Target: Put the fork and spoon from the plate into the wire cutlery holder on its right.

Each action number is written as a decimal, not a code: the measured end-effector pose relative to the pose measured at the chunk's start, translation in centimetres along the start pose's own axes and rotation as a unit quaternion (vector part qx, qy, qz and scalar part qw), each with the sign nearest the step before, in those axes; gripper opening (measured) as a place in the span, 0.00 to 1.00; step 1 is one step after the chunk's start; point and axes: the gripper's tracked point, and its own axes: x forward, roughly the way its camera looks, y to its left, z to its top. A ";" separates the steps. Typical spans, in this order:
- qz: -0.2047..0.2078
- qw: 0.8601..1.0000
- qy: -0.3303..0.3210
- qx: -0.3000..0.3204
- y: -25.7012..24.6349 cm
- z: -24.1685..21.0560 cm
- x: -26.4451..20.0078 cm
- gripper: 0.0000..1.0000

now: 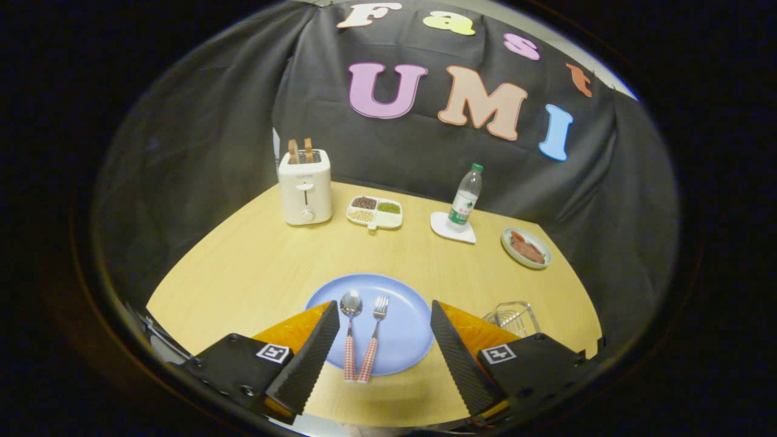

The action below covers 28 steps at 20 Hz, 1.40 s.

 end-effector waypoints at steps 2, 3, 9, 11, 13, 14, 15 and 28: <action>-0.018 0.999 0.041 0.017 -0.2 -0.9 0.7 0.98; -0.026 0.997 0.065 0.029 -0.2 -1.6 1.2 0.98; -0.065 0.977 0.197 0.039 -0.8 -4.5 3.6 0.98; -0.065 0.968 0.241 0.037 -0.8 -5.4 4.4 0.98; -0.059 0.957 0.283 0.034 -0.7 -6.4 5.0 0.98; -0.055 0.951 0.303 0.032 -0.6 -6.7 5.3 0.98; -0.051 0.945 0.323 0.030 -0.5 -7.2 5.6 0.98; -0.019 0.899 0.436 0.025 0.1 -9.8 7.7 0.95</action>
